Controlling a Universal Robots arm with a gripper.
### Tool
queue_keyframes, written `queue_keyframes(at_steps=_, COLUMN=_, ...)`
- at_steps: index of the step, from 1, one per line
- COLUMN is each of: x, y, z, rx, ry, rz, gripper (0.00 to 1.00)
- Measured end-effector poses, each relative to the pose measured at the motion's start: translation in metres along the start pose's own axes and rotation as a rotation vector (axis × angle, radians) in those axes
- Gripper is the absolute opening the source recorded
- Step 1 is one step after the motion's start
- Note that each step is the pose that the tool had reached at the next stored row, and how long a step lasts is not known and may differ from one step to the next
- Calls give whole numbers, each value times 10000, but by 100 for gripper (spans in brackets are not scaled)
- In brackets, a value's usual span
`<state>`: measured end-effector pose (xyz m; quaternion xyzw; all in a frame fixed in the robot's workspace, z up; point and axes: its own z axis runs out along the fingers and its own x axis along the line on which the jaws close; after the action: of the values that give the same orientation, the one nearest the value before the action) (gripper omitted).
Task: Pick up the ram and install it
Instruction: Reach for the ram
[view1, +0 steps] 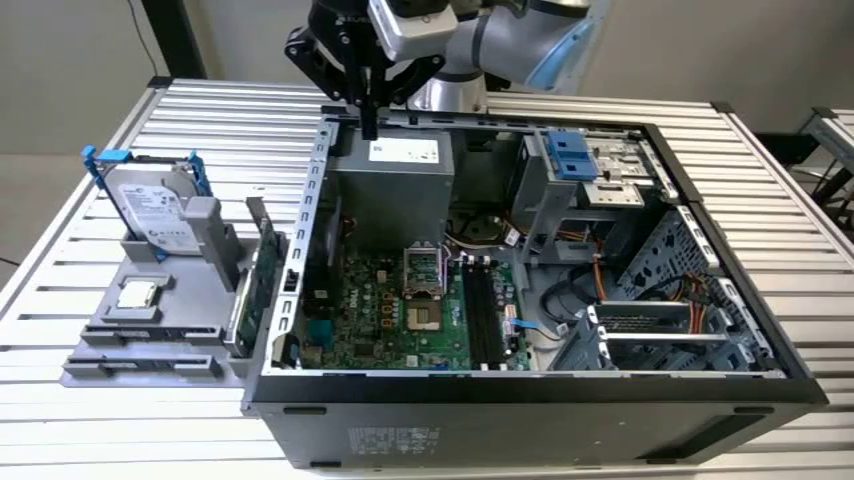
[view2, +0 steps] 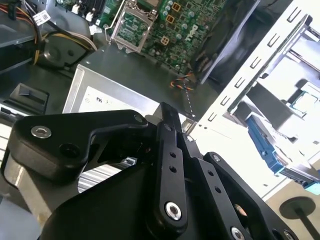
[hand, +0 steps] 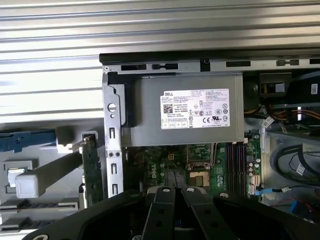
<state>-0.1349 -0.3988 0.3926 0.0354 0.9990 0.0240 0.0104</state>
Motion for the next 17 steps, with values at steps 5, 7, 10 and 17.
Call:
queue_keyframes(at_steps=5, x=82, y=-6, z=-2, rx=-1, ry=-1, rz=-1, gripper=0)
queue_keyframes(at_steps=7, x=109, y=-8, z=-2, rx=-1, ry=0, rz=0, gripper=0)
queue_keyframes(at_steps=10, x=150, y=-11, z=-3, rx=0, ry=0, rz=-1, gripper=0)
queue_keyframes(at_steps=17, x=259, y=-18, z=-6, rx=-1, ry=-1, rz=-1, gripper=0)
